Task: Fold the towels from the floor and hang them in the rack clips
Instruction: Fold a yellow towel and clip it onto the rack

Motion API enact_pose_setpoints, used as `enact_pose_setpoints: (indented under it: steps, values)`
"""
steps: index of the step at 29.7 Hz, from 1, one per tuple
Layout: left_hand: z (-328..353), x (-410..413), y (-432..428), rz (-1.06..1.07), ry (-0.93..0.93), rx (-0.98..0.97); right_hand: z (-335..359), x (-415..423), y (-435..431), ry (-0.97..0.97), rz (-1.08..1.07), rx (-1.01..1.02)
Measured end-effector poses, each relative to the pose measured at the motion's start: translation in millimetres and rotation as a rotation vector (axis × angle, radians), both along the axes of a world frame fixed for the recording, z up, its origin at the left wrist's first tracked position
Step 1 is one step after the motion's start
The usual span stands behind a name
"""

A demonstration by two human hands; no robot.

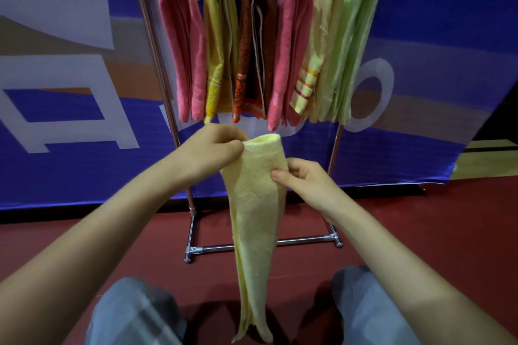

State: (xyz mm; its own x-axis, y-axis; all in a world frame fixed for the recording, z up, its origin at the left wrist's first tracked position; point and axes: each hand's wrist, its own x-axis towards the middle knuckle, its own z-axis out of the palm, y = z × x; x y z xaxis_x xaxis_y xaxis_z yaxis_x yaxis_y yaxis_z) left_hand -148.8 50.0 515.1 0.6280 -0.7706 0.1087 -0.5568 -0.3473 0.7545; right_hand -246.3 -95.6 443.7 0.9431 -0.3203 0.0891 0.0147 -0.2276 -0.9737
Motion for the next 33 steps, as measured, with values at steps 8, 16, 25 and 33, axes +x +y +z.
enact_pose_setpoints:
  steps: [8, 16, 25, 33]
  values:
    - [4.9, 0.1, -3.9, -0.022, -0.189, 0.068, 4.4, -1.0, 12.9, -0.088, 0.078, 0.109]
    - [47.6, -2.1, -1.7, 0.051, -0.182, -0.101, -58.7, -8.2, 10.8, 0.130, 0.128, 0.206]
    - [76.6, 13.4, 28.8, 0.156, -0.357, -0.081, -119.0, -11.3, 22.0, 0.272, 0.087, 0.301]
    - [-26.2, 32.6, 57.3, 0.195, -0.350, 0.278, -91.5, -12.0, 3.6, 0.251, 0.175, 0.338]
